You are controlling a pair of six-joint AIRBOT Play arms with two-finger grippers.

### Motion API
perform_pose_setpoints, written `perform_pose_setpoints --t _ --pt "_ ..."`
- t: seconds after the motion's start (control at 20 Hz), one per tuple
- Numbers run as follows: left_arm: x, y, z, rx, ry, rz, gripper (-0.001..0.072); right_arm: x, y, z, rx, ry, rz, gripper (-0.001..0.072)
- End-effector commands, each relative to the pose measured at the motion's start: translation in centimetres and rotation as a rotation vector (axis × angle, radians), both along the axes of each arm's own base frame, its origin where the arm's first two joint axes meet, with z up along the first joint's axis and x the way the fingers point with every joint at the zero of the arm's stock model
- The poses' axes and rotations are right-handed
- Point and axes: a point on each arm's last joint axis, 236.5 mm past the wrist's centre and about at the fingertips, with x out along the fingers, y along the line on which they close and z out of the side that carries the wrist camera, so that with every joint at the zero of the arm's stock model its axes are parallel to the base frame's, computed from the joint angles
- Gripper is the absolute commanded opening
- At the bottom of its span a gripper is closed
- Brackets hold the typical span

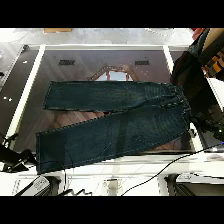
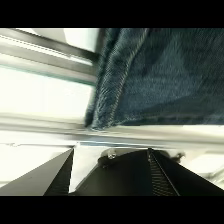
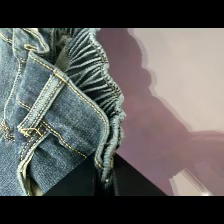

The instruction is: Fold the clothes and pants, and hang the long-sleeved shirts on hangers.

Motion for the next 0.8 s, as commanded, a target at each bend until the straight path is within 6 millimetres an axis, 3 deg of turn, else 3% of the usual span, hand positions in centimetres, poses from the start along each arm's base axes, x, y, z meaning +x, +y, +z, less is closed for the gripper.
perform_pose_setpoints --t 0.0,0.15,0.25,0.35,0.4,0.6,0.75 --pt "-1.2 -1.7 -1.9 -0.051 -0.008 -0.039 0.0523 0.1 0.1 0.1 0.014 0.001 -0.008 0.0038" --pt "1.0 -3.4 -2.8 -0.099 -0.117 -0.004 0.0515 0.0 0.1 0.1 0.025 0.005 -0.015 0.0038" --pt "2.9 -3.6 -3.2 -0.094 -0.188 0.037 0.0414 0.0 0.3 0.2 0.028 0.004 -0.012 0.0037" --pt "3.5 -3.3 -3.3 -0.079 -0.21 0.049 0.0223 0.0 0.5 0.2 0.035 0.003 -0.005 0.0037" --pt "3.4 -3.4 -3.3 -0.081 -0.207 0.046 0.0032 0.0 0.6 0.2 0.038 0.002 -0.003 0.0037" --pt "3.0 -3.6 -2.8 -0.109 -0.207 -0.003 0.0039 -0.1 1.1 0.4 0.054 0.0 0.013 0.0037" --pt "-0.6 -0.2 -1.9 -0.021 -0.064 -0.138 0.0051 -0.1 1.8 0.7 0.077 -0.005 0.035 0.0037"
